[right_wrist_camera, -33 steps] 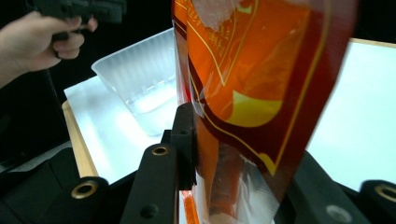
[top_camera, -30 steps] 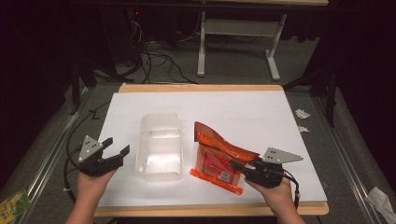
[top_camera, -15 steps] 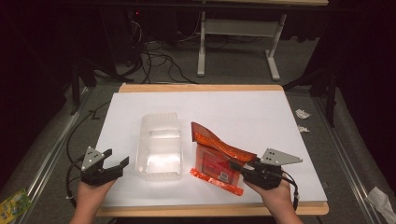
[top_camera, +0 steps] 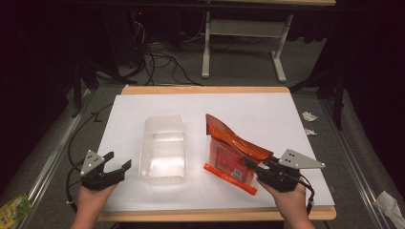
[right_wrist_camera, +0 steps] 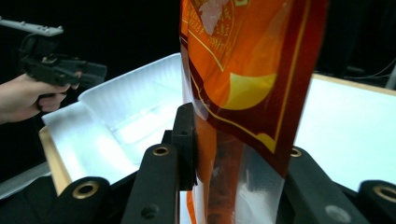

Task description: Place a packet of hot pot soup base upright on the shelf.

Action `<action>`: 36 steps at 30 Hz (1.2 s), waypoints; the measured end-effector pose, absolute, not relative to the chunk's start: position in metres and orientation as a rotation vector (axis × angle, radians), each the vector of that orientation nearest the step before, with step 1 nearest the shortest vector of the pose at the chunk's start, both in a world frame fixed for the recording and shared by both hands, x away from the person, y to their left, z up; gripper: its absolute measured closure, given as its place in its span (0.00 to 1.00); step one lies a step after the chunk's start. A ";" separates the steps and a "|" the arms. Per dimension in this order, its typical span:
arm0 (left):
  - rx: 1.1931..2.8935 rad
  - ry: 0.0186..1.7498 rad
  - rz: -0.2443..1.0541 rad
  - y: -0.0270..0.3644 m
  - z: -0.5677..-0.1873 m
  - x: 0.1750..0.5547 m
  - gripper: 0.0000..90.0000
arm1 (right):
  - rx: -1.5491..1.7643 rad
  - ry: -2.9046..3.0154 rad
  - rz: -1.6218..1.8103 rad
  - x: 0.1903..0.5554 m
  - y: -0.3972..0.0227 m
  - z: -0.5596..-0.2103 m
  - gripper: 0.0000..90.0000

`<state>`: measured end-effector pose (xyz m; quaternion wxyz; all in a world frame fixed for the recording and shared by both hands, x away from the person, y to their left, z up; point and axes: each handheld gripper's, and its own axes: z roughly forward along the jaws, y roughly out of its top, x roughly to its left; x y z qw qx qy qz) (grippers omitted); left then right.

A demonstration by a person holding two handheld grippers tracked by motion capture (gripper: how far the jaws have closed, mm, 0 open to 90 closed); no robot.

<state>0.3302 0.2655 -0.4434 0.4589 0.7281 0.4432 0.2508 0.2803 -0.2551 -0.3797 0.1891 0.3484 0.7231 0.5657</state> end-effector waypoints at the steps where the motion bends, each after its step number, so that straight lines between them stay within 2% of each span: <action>1: 1.795 1.090 0.619 0.265 -0.443 0.330 0.28 | 0.987 2.025 1.587 0.280 -0.255 -0.379 0.81; 20: 1.787 1.073 0.617 0.268 -0.443 0.330 0.28 | 0.984 1.920 1.568 0.290 -0.233 -0.355 0.81; 36: 1.781 1.068 0.634 0.270 -0.442 0.330 0.28 | 0.926 1.908 1.640 0.311 -0.186 -0.328 0.81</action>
